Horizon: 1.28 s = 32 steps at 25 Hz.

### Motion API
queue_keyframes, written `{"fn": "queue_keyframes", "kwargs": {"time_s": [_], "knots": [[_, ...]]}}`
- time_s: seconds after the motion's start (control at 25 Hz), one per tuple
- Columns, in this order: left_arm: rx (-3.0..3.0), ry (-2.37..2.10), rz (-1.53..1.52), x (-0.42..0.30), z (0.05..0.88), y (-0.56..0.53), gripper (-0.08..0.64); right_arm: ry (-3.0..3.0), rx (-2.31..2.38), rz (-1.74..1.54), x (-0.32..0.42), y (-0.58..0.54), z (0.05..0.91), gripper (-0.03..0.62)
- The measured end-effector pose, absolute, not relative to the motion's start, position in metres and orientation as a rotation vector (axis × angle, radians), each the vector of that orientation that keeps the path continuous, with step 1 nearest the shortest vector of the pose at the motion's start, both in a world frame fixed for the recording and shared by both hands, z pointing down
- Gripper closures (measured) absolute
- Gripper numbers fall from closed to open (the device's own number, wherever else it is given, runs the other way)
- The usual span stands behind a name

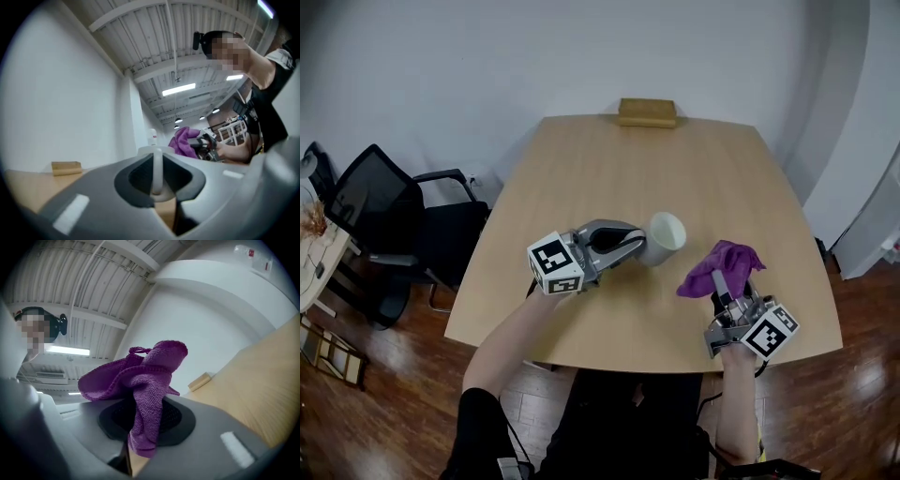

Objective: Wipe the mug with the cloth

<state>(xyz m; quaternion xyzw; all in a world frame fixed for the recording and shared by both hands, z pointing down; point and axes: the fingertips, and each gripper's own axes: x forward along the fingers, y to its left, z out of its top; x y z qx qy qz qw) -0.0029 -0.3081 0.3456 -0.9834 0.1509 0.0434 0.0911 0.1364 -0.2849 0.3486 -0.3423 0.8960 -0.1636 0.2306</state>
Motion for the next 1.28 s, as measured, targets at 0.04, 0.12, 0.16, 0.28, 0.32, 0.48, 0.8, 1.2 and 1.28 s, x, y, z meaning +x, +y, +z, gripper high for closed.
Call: {"fn": "queue_keyframes", "kwargs": {"time_s": [0.04, 0.12, 0.16, 0.28, 0.32, 0.48, 0.8, 1.2, 1.28], "knots": [[-2.94, 0.467, 0.13, -0.004, 0.349, -0.317, 0.494, 2.463, -0.946, -0.454, 0.137, -0.286, 0.349, 0.511], [-2.979, 0.515, 0.131, -0.004, 0.354, -0.337, 0.494, 2.462, -0.951, -0.463, 0.138, -0.289, 0.351, 0.511], [-2.997, 0.541, 0.129, -0.003, 0.357, -0.348, 0.494, 2.462, -0.951, -0.467, 0.138, -0.289, 0.352, 0.511], [-3.041, 0.619, 0.104, -0.001, 0.371, -0.382, 0.494, 2.469, -0.951, -0.477, 0.138, -0.292, 0.356, 0.511], [-3.052, 0.641, 0.094, 0.0, 0.376, -0.392, 0.494, 2.472, -0.952, -0.481, 0.137, -0.293, 0.357, 0.511], [-3.079, 0.688, 0.071, 0.003, 0.386, -0.425, 0.494, 2.473, -0.968, -0.496, 0.141, -0.297, 0.364, 0.511], [-3.075, 0.73, -0.053, 0.007, 0.402, -0.47, 0.492, 2.475, -0.96, -0.514, 0.145, -0.304, 0.371, 0.511], [-3.05, 0.847, -0.286, -0.02, 0.422, -0.498, 0.48, 2.469, -0.883, -0.553, 0.139, -0.309, 0.368, 0.511], [-3.029, 0.858, -0.339, -0.023, 0.425, -0.498, 0.469, 2.473, -0.869, -0.552, 0.136, -0.308, 0.366, 0.511]]}}
